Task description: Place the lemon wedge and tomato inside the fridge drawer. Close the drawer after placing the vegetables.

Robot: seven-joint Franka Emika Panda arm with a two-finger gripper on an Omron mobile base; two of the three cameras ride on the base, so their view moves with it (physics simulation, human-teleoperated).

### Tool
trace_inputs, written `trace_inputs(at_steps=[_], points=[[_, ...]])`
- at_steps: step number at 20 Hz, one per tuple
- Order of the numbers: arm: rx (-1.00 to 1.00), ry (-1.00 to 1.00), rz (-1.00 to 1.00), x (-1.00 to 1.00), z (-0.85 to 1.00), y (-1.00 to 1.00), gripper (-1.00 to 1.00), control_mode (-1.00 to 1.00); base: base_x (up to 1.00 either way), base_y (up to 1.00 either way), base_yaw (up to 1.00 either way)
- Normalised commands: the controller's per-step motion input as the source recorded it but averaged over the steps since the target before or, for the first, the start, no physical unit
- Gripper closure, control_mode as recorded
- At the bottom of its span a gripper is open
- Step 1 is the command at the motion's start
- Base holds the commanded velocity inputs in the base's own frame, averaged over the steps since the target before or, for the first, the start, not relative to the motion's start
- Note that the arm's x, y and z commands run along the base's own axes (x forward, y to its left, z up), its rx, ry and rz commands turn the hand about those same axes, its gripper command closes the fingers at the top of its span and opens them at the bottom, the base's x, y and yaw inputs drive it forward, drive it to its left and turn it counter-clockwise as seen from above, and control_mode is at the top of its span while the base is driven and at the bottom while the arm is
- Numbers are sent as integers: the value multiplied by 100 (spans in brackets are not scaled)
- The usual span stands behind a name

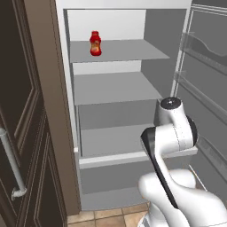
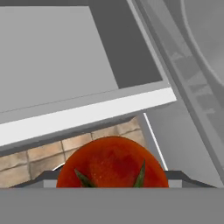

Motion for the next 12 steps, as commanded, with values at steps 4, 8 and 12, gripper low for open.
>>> trace_inputs(at_steps=[4, 8, 12], points=[[0, 0, 0, 0, 0, 0, 100, 100, 23, -29, 0], [0, 0, 0, 43, -3, -6, 100, -100, 0, 0, 0], [0, 8, 0, 97, 0, 1, 100, -100, 0, 0, 0]])
